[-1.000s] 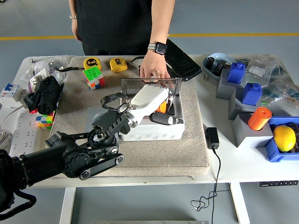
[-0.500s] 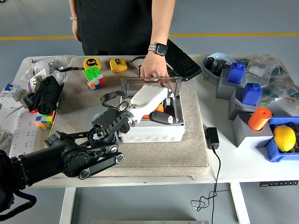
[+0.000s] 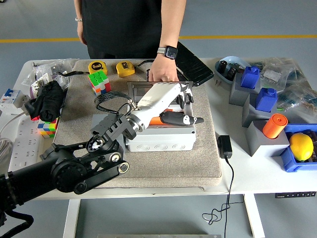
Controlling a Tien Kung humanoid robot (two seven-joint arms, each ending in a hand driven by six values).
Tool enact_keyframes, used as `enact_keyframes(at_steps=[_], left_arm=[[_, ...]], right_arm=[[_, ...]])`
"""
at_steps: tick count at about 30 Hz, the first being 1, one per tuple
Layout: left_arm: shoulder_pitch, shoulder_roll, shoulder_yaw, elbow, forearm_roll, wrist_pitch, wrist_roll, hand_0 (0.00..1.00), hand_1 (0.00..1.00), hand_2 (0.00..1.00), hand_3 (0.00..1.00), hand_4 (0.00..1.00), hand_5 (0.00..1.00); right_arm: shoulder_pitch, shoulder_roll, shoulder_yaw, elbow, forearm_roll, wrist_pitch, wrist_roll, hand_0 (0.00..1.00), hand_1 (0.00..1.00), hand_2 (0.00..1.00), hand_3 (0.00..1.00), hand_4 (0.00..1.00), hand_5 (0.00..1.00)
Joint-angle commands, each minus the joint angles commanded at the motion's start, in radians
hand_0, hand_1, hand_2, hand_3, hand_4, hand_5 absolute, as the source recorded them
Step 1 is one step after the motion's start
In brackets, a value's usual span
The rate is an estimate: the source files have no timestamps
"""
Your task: Fetch the battery,place it into the box,close the lid of the box
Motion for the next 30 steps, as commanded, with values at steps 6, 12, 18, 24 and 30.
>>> enact_keyframes(at_steps=[6, 12, 18, 24, 30], left_arm=[[0.029, 0.027, -0.081, -0.105, -0.046, 0.040, -0.068, 0.180, 0.365, 0.362, 0.462, 0.998, 0.650], [0.046, 0.049, -0.181, -0.109, -0.050, 0.062, -0.106, 0.439, 0.565, 0.519, 0.517, 0.998, 0.627], [0.044, 0.060, -0.247, -0.057, -0.002, 0.002, -0.040, 0.709, 0.695, 0.633, 0.663, 0.998, 0.651], [0.048, 0.074, -0.269, -0.045, 0.056, -0.121, 0.087, 0.705, 0.698, 0.650, 0.665, 0.998, 0.698], [0.053, 0.090, -0.272, -0.063, 0.081, -0.250, 0.178, 0.666, 0.664, 0.621, 0.640, 0.998, 0.724]], right_arm=[[0.001, 0.000, 0.002, 0.000, -0.001, 0.000, 0.000, 0.599, 0.585, 0.573, 0.519, 0.921, 0.446], [0.000, 0.000, 0.002, -0.001, -0.001, 0.000, -0.001, 0.599, 0.587, 0.573, 0.518, 0.921, 0.446], [0.000, 0.001, 0.001, 0.001, 0.000, 0.001, -0.001, 0.600, 0.585, 0.571, 0.518, 0.920, 0.447], [0.002, 0.000, 0.004, 0.002, -0.001, 0.001, 0.000, 0.600, 0.585, 0.572, 0.518, 0.921, 0.446], [0.002, 0.000, 0.005, 0.001, 0.000, 0.001, -0.001, 0.599, 0.584, 0.572, 0.518, 0.921, 0.446]])
